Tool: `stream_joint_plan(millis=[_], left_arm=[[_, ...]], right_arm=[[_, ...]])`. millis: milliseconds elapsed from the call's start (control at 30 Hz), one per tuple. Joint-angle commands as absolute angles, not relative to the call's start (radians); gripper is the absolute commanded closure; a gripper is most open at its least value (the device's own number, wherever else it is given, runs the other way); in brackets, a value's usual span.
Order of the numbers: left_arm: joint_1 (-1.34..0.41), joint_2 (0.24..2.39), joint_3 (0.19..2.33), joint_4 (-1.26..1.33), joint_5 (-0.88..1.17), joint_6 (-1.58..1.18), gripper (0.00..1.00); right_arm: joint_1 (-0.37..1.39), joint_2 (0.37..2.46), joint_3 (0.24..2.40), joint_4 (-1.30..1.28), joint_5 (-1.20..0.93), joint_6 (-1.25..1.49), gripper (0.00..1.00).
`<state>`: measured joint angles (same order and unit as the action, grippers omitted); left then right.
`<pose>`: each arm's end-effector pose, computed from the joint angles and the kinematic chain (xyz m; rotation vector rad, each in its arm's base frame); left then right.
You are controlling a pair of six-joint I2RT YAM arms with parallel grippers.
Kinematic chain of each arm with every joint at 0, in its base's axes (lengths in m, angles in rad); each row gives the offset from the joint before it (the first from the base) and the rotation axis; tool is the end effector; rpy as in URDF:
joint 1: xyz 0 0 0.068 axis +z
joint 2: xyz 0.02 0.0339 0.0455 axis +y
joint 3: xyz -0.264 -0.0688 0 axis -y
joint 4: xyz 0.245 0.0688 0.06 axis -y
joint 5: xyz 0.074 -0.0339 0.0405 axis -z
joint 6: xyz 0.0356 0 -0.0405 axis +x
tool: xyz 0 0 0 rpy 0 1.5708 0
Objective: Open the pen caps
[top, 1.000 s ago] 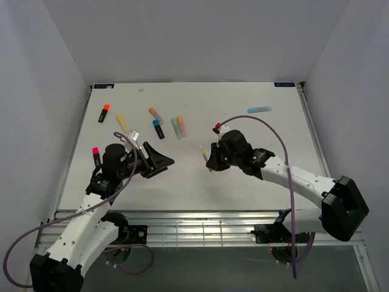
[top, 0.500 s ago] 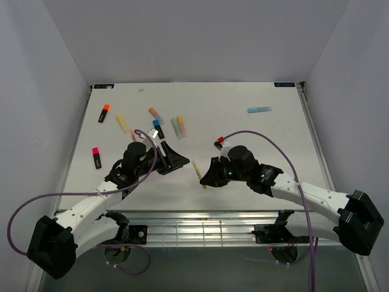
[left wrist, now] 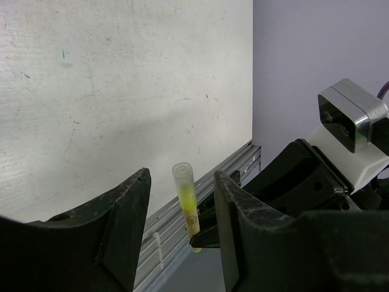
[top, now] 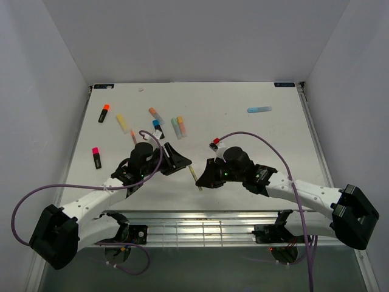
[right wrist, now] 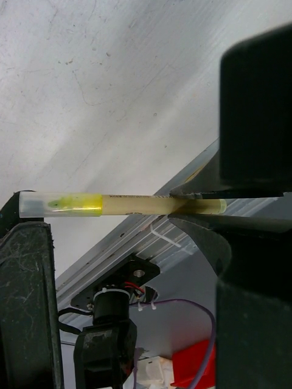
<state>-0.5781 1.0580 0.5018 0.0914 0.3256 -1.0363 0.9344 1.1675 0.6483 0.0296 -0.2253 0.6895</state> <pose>0.1835 -0.1333 0.2169 -0.2922 2.2689 -1.2733 0.1450 0.2097 0.2357 -0.4326 2.2461 1.1716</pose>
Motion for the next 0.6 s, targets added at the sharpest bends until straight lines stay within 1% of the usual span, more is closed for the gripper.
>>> stream_joint_plan(millis=[0,133,367,567], left_arm=[[-0.591,1.058,0.512,0.129,0.305,-1.042,0.45],[-0.601,1.075,0.52,0.129,0.299,-1.037,0.5],[-0.614,1.095,0.512,0.13,0.287,-1.034,0.55],[-0.62,1.098,0.518,0.13,0.281,-1.034,0.64]], right_arm=[[0.942,1.177,0.683,0.097,-0.235,0.703,0.92],[0.943,1.195,0.686,0.117,-0.239,0.71,0.92],[0.943,1.197,0.692,0.126,-0.233,0.719,0.92],[0.943,1.212,0.695,0.137,-0.229,0.726,0.92]])
